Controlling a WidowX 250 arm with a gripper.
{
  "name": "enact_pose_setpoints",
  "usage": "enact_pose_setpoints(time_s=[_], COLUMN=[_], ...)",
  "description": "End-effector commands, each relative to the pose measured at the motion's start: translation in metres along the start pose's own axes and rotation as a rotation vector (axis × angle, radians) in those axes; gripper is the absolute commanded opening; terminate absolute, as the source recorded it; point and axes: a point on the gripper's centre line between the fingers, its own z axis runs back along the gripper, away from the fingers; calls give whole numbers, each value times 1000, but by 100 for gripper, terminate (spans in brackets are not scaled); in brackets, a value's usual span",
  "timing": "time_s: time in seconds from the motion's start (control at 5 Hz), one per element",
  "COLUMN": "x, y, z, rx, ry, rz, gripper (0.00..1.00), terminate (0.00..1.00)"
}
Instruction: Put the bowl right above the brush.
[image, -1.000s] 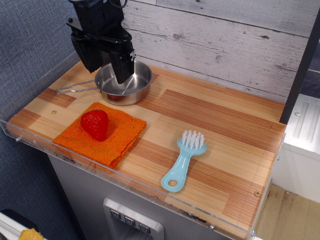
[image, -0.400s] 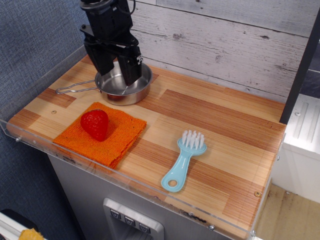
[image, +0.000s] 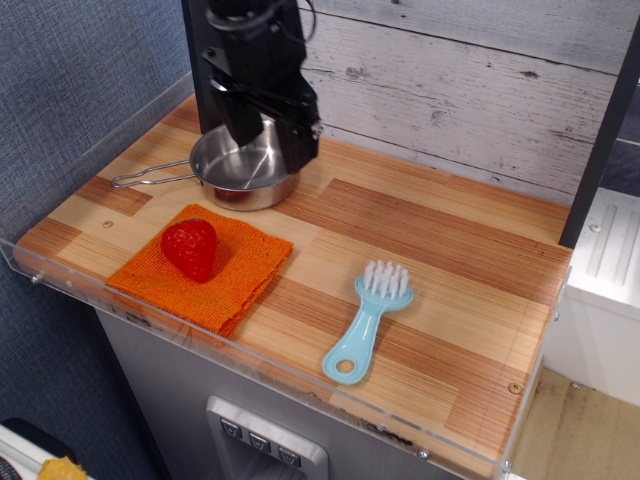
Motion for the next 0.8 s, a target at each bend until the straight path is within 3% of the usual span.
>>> enact_pose_setpoints(time_s=[0.0, 0.4, 0.6], x=[20, 15, 13], y=[13, 37, 39], z=[-19, -48, -54], rx=[110, 102, 77], ry=[-9, 41, 39], rz=[25, 80, 89], gripper=[100, 100, 0], terminate=[0, 0, 0])
